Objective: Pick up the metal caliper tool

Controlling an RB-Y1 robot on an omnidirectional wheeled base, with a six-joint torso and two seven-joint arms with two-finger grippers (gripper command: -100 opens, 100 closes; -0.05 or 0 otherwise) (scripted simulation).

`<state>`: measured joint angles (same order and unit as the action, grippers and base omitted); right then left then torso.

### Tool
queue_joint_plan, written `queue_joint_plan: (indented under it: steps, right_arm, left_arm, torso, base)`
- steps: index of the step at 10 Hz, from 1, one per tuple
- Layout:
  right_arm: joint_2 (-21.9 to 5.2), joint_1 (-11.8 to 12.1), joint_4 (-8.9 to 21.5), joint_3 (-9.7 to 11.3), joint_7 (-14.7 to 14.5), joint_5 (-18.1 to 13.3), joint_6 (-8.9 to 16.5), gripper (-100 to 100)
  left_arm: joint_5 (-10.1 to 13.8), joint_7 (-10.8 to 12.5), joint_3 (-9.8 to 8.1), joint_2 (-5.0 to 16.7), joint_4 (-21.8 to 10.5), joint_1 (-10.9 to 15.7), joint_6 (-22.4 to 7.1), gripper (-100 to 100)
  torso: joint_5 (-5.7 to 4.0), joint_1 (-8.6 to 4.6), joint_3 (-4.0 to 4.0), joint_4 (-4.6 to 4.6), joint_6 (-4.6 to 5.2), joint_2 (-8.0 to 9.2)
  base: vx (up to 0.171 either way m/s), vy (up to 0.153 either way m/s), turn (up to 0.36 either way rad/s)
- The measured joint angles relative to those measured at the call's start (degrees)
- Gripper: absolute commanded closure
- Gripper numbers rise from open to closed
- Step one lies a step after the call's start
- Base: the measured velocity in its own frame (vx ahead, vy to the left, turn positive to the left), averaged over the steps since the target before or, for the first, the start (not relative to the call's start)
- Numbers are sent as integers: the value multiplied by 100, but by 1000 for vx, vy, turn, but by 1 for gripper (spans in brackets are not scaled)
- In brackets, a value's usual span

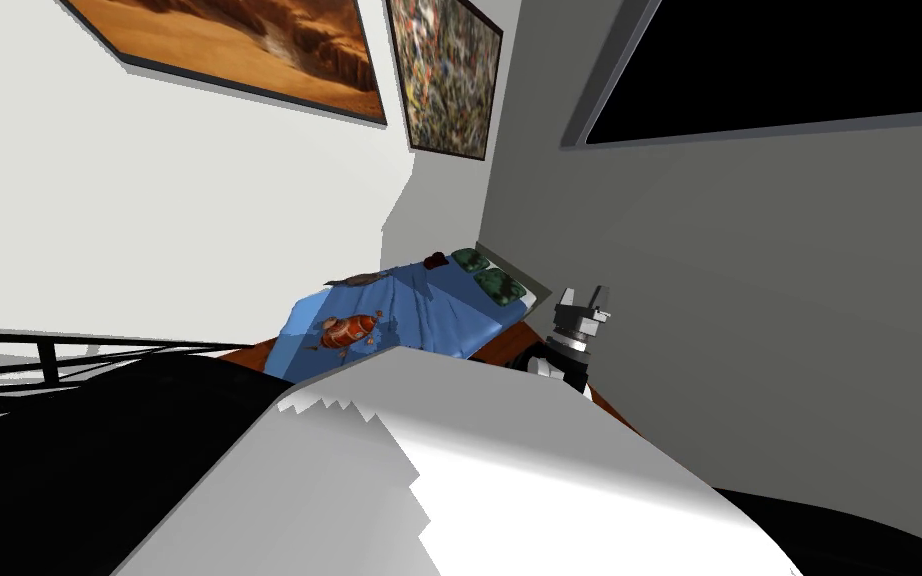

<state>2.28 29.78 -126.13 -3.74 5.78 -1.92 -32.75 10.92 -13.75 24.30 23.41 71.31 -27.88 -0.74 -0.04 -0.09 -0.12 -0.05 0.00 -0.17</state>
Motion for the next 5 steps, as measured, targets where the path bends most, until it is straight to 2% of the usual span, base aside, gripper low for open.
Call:
queue_joint_plan:
  steps: [1, 3, 5]
  right_arm:
    - [0, 0, 0, 0, 0, 0, 0, 0]
    - [0, 1, 0, 0, 0, 0, 0, 0]
    - [0, 1, 0, 0, 0, 0, 0, 0]
  left_arm:
    - [63, -64, 77, 103, -147, 14, -16, -100]
    - [132, -276, 189, 148, -498, 134, -111, -100]
    - [267, -445, 346, 341, -820, 210, -188, -100]
  torso:
    - [-1, -2, 0, 0, 0, -1]
    - [-2, -5, -11, -4, 0, -19]
    - [-1, -3, -10, -3, 0, -18]
  base:
    - [100, -59, -29]
    - [104, -54, -15]
    - [108, -45, -28]
